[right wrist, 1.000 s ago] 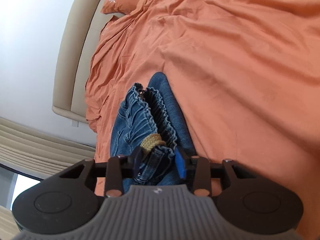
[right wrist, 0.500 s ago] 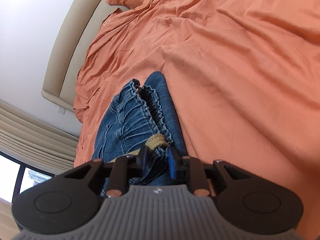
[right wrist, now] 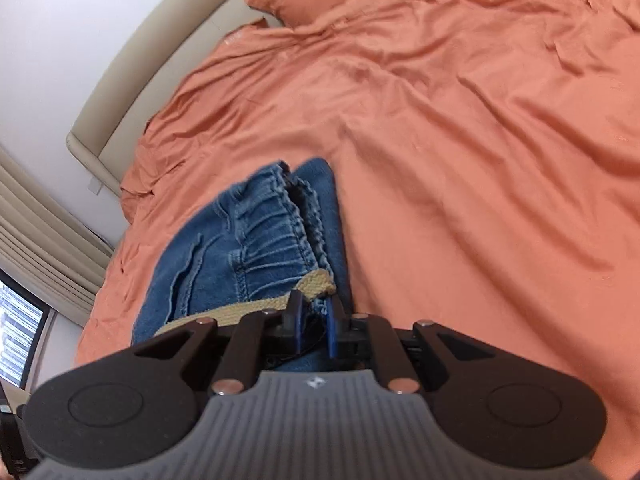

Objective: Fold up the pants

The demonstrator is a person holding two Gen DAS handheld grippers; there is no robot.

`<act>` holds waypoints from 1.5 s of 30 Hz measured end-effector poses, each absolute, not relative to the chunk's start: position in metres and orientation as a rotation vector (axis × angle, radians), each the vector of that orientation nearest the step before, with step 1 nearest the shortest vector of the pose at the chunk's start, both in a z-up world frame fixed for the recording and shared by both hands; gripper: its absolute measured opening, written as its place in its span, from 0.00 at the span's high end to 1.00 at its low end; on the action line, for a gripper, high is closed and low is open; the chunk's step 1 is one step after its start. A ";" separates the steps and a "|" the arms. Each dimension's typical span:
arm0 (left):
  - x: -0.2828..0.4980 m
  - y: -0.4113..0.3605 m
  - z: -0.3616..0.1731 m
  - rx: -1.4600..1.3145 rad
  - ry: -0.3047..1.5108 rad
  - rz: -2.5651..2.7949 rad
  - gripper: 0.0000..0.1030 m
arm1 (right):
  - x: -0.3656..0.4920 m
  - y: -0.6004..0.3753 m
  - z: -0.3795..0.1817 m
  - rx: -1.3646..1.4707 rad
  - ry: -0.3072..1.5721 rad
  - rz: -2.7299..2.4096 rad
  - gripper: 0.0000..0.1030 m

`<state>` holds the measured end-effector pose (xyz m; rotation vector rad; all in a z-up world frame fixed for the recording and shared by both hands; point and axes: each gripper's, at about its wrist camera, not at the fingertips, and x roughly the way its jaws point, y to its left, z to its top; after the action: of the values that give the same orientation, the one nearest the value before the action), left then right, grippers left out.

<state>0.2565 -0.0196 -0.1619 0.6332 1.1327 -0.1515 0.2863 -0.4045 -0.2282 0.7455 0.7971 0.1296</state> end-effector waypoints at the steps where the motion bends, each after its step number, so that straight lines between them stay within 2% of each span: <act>1: 0.260 -0.015 -0.166 0.585 1.151 -0.137 0.80 | 0.286 -0.405 -0.230 0.740 0.804 0.132 0.95; 8: 0.257 0.002 -0.153 0.471 1.203 -0.147 0.77 | 0.290 -0.404 -0.239 0.706 0.843 0.122 0.93; 12: 0.250 -0.001 -0.134 0.544 1.206 -0.130 0.73 | 0.283 -0.401 -0.226 0.614 0.843 0.096 0.81; 14: 0.246 -0.001 -0.123 0.582 1.180 -0.096 0.73 | 0.277 -0.403 -0.218 0.564 0.833 0.070 0.80; 17: 0.243 0.000 -0.106 0.582 1.141 -0.087 0.62 | 0.274 -0.406 -0.203 0.508 0.760 0.078 0.78; 18: 0.243 -0.001 -0.101 0.582 1.125 -0.090 0.58 | 0.273 -0.406 -0.196 0.490 0.728 0.089 0.72; 19: 0.244 -0.002 -0.096 0.579 1.109 -0.099 0.56 | 0.273 -0.406 -0.191 0.485 0.702 0.109 0.60; 21: 0.252 -0.002 -0.087 0.550 1.081 -0.110 0.44 | 0.277 -0.405 -0.186 0.501 0.680 0.163 0.46; 22: 0.256 -0.003 -0.083 0.528 1.065 -0.113 0.40 | 0.280 -0.405 -0.187 0.513 0.678 0.181 0.43; 23: 0.260 -0.003 -0.080 0.505 1.050 -0.115 0.32 | 0.284 -0.406 -0.189 0.525 0.681 0.190 0.43; 24: 0.267 -0.002 -0.080 0.485 1.038 -0.117 0.29 | 0.289 -0.406 -0.191 0.536 0.691 0.197 0.42; 28: 0.297 0.004 -0.085 0.388 1.014 -0.126 0.27 | 0.306 -0.412 -0.203 0.597 0.723 0.197 0.41; 31: 0.318 0.019 -0.092 0.203 1.019 -0.136 0.24 | 0.318 -0.417 -0.214 0.698 0.739 0.240 0.35; 37: 0.362 0.056 -0.138 -0.162 1.078 -0.171 0.24 | 0.340 -0.422 -0.244 0.801 0.815 0.274 0.36; 41: 0.377 0.079 -0.170 -0.389 1.119 -0.197 0.24 | 0.358 -0.422 -0.259 0.875 0.833 0.309 0.38; 45: 0.385 0.093 -0.189 -0.536 1.120 -0.203 0.24 | 0.368 -0.424 -0.268 0.929 0.830 0.346 0.54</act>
<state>0.3851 0.0930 -0.1888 -0.5356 1.1201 -0.2030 0.3682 -0.4239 -0.2682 0.9290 0.8304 0.3457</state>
